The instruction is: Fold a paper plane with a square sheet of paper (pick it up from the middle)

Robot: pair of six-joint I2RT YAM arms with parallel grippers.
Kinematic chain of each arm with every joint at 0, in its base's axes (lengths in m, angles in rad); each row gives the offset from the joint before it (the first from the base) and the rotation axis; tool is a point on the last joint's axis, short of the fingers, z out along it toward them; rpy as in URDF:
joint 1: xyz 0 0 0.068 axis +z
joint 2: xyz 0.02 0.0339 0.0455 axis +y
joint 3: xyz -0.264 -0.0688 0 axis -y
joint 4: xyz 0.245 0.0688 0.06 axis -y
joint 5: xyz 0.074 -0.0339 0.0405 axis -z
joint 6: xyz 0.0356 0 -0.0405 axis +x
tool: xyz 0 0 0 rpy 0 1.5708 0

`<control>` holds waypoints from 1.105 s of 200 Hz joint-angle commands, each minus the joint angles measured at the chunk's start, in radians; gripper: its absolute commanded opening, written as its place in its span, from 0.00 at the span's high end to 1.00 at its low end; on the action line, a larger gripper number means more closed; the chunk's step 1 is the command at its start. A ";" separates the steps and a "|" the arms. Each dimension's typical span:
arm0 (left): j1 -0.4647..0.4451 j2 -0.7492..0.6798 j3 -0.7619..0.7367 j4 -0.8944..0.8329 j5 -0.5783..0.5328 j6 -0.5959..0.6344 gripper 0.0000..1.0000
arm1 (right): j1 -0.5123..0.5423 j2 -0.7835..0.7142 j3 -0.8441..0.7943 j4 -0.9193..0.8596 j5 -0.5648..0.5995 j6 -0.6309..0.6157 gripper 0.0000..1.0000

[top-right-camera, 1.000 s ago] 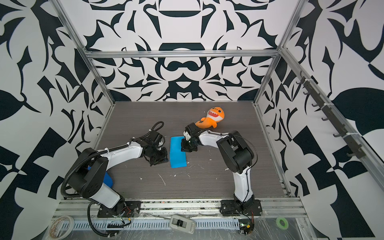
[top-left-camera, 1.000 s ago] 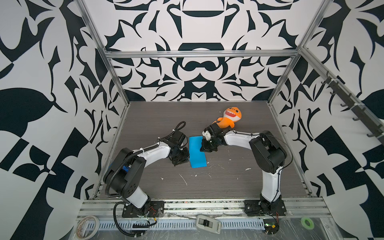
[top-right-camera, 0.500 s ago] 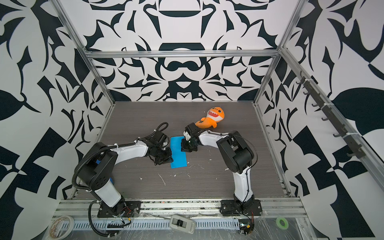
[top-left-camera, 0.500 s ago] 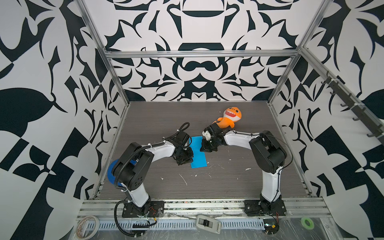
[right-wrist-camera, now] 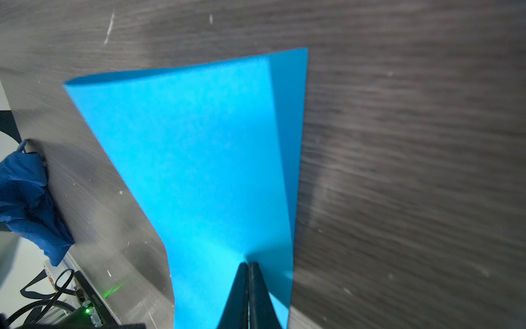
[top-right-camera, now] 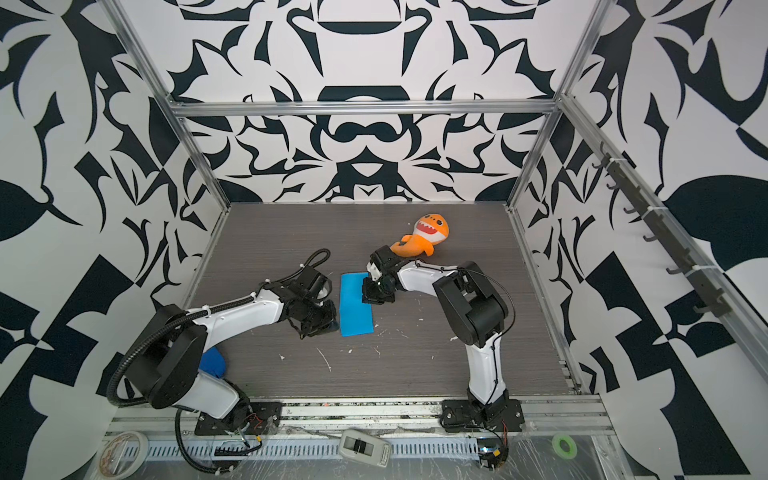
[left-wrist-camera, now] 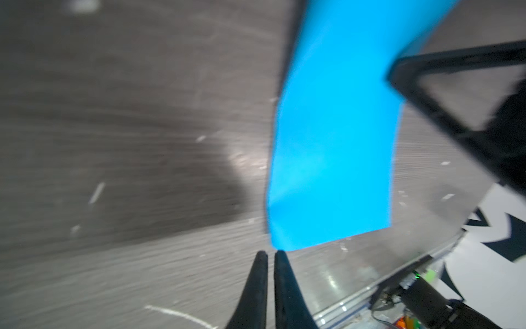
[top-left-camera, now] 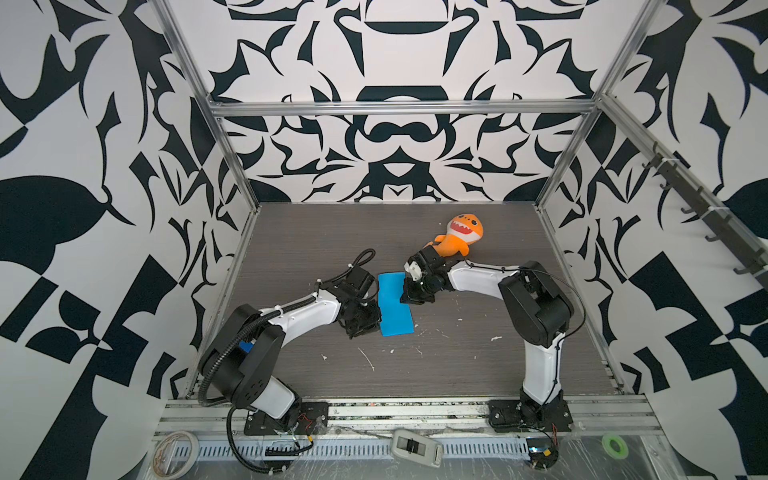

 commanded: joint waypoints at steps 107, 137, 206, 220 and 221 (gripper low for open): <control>-0.007 0.038 -0.014 -0.109 -0.012 0.000 0.89 | 0.004 0.097 -0.054 -0.113 0.155 -0.002 0.92; 0.051 -0.027 0.034 -0.047 0.022 0.040 0.88 | 0.004 0.104 -0.043 -0.119 0.155 -0.008 0.92; 0.103 0.227 0.269 0.029 0.023 0.195 0.90 | 0.004 0.116 -0.039 -0.117 0.161 -0.010 0.92; 0.104 0.275 0.303 0.013 -0.010 0.225 0.90 | 0.004 0.119 -0.040 -0.118 0.160 -0.010 0.92; 0.104 0.279 0.305 0.011 -0.011 0.227 0.90 | 0.004 0.119 -0.040 -0.118 0.161 -0.010 0.92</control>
